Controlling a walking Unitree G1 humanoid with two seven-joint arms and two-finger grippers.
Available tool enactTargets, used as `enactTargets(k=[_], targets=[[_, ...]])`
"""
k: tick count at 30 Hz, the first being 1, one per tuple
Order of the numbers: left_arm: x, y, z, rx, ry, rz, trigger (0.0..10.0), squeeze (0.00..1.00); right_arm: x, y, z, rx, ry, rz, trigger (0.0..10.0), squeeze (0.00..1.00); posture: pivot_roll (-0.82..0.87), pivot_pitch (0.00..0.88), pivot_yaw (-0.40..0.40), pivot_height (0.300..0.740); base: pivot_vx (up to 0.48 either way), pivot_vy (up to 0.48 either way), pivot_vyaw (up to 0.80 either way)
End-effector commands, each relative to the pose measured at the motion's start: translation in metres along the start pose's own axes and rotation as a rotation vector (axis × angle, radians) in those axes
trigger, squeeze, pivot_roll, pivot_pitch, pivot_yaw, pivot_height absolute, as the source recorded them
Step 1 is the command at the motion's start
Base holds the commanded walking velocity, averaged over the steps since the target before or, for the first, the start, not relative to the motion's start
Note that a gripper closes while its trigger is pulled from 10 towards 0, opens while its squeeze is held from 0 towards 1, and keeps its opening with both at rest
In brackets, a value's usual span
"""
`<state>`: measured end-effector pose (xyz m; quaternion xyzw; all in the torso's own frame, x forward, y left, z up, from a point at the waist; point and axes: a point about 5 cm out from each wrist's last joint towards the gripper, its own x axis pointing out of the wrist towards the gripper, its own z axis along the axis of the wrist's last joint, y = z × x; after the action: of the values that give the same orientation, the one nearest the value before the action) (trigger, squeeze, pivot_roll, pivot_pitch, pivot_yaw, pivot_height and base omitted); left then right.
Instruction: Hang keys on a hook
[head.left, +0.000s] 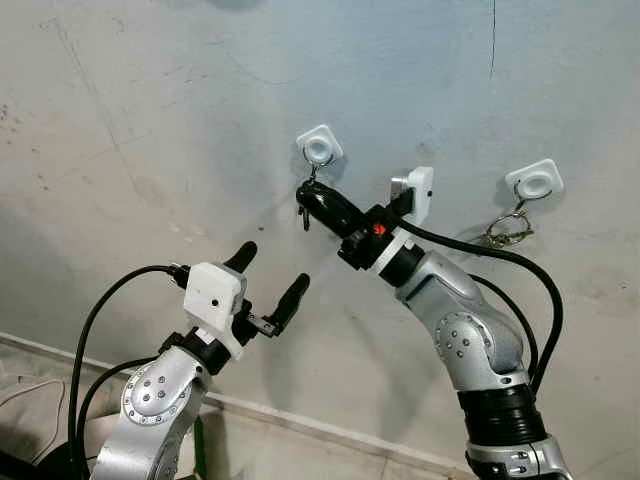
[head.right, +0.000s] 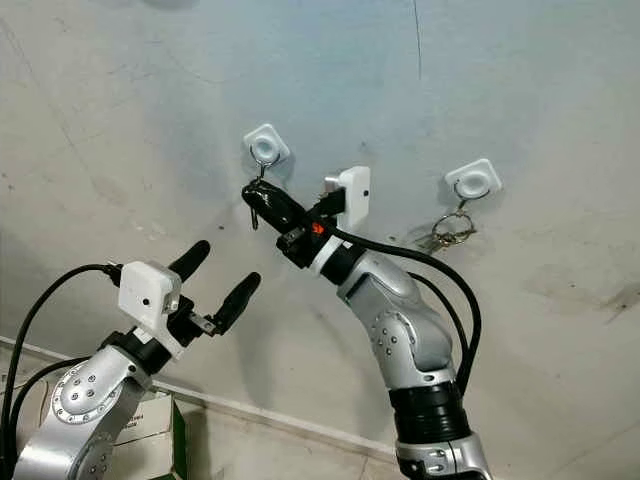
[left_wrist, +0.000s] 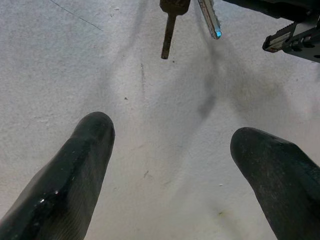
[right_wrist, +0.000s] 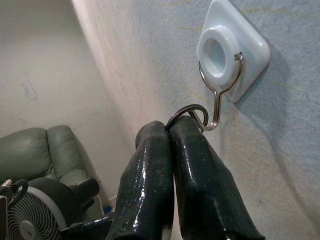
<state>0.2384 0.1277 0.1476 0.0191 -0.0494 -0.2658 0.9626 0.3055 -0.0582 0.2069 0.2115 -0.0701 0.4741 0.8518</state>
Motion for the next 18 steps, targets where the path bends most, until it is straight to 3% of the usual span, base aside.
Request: enactTargets(k=[1,5,18], targets=[[0.000,0.000,-0.001,0.009,0.004,-0.002,10.0,0.00,0.005,0.006,0.000,0.004,0.005,0.028,10.0,0.00,0.14,0.000,0.033,0.740,0.000,0.000,0.00],[0.000,0.000,-0.001,0.012,0.005,-0.002,10.0,0.00,0.008,0.006,-0.001,0.005,0.007,0.028,10.0,0.00,0.14,0.000,0.028,0.740,0.000,0.000,0.00],[-0.001,0.000,-0.002,0.010,0.013,0.004,10.0,0.00,-0.006,-0.002,-0.015,0.003,0.058,-0.077,10.0,0.00,0.14,0.000,0.027,0.740,0.000,0.000,0.00]])
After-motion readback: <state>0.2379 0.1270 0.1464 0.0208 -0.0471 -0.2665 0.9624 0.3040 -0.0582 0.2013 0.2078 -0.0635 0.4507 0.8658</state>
